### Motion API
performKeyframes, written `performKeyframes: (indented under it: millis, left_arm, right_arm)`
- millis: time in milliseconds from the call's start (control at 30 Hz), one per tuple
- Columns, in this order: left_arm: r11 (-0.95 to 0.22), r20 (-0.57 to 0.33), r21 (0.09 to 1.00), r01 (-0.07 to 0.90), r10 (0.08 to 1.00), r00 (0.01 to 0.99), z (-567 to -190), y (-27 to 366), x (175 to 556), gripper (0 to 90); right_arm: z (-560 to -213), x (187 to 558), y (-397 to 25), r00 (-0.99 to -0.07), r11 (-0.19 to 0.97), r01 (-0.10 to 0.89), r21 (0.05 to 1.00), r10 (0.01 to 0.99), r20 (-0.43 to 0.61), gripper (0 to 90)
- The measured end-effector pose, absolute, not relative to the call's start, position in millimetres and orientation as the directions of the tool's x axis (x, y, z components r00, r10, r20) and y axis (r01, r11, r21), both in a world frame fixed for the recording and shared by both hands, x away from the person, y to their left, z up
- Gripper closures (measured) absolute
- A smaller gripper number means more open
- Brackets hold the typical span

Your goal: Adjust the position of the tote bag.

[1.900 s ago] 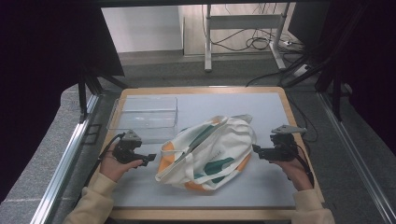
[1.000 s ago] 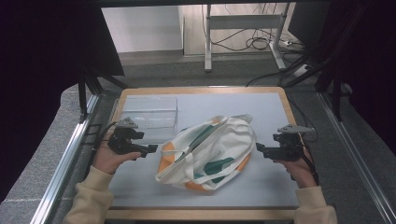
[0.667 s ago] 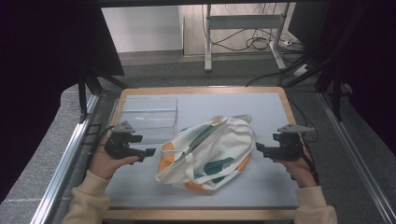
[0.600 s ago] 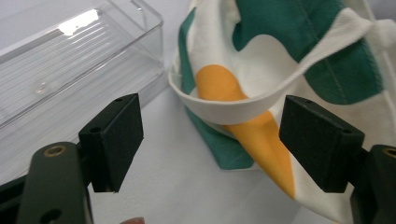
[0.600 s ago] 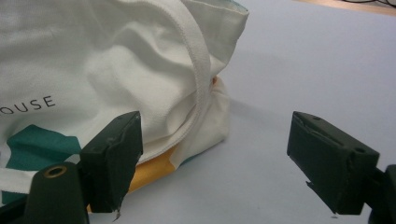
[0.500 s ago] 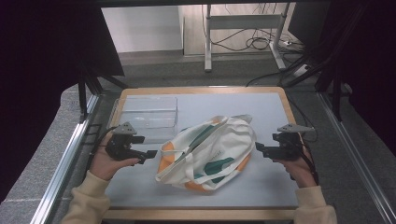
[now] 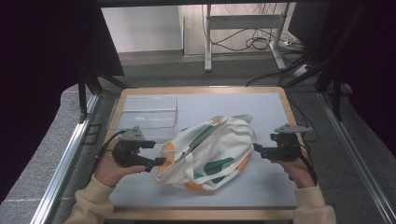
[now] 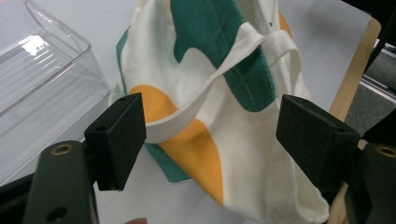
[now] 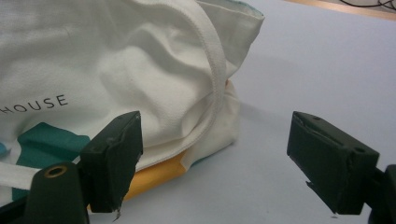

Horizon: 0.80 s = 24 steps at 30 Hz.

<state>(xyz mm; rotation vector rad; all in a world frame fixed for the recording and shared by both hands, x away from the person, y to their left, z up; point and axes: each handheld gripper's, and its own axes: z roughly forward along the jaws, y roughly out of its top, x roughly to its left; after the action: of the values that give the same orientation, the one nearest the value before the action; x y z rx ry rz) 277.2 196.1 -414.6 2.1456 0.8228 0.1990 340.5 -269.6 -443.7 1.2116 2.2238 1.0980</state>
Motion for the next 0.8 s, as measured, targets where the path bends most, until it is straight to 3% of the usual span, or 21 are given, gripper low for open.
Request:
performKeyframes:
  millis: [567,667,700,800]
  left_arm:
    - [-0.546,-0.139,0.683,0.485,0.555,0.82,-424.9,162.8,259.4,27.8]
    - [-0.561,-0.14,0.664,0.495,0.557,0.819,-430.5,159.4,261.3,35.9]
    - [-0.568,-0.143,0.655,0.499,0.555,0.819,-432.9,158.5,262.7,50.7]
    - [-0.575,-0.173,0.637,0.513,0.542,0.823,-437.8,156.5,265.2,68.0]
  right_arm:
    - [-447.5,341.6,-269.8,-0.543,0.333,0.546,0.769,0.839,0.022,18.4]
    - [-447.9,341.8,-269.5,-0.545,0.338,0.546,0.767,0.838,0.018,18.4]
    - [-448.3,341.8,-269.2,-0.545,0.341,0.545,0.766,0.839,0.014,18.4]
    - [-448.5,342.0,-269.7,-0.546,0.343,0.548,0.763,0.838,0.015,18.5]
